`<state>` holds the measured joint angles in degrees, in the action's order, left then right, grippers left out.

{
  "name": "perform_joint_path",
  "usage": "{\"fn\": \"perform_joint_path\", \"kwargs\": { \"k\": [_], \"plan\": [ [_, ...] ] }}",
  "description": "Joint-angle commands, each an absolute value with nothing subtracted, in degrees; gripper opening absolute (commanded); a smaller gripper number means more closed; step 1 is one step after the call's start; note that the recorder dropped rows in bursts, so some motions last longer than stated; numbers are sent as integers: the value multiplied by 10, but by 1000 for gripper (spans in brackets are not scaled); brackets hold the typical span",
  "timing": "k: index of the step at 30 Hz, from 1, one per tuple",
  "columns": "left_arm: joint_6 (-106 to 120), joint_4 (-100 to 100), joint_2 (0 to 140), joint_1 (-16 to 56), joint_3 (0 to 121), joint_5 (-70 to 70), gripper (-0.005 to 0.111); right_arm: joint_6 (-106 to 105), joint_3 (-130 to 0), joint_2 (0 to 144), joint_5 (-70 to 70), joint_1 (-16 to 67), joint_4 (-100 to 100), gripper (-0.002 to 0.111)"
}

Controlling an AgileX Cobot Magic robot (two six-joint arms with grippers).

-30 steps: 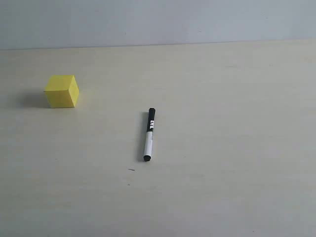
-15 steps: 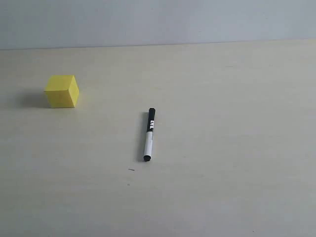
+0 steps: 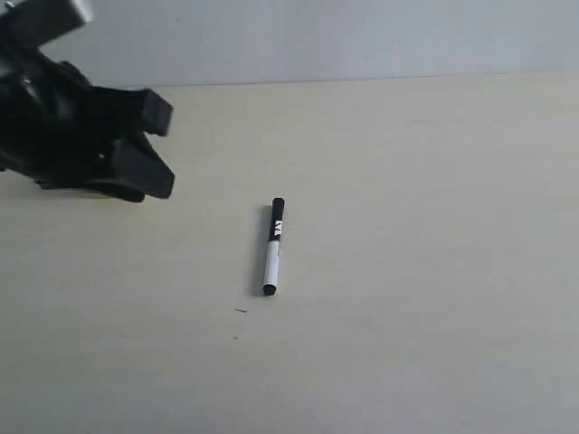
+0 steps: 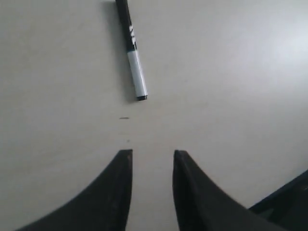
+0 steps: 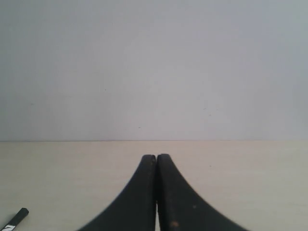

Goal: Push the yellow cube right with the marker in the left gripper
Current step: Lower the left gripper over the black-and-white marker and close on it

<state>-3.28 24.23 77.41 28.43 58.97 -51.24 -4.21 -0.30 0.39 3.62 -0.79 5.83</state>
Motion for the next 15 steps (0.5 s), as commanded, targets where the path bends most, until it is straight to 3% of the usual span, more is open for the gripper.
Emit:
{"fn": "perform_joint_path", "kwargs": {
  "k": [1,5,11,15],
  "plan": [
    [-157,116,884,347,661,-584,31,-44,0,0,34,-11,58,0],
    [-163,110,965,420,701,-537,31,-44,0,0,34,-11,58,0],
    [-236,148,1013,427,704,-465,31,-44,0,0,33,-11,58,0],
    [-235,164,1049,427,740,-512,34,-44,0,0,33,-11,58,0]
  ]
}}
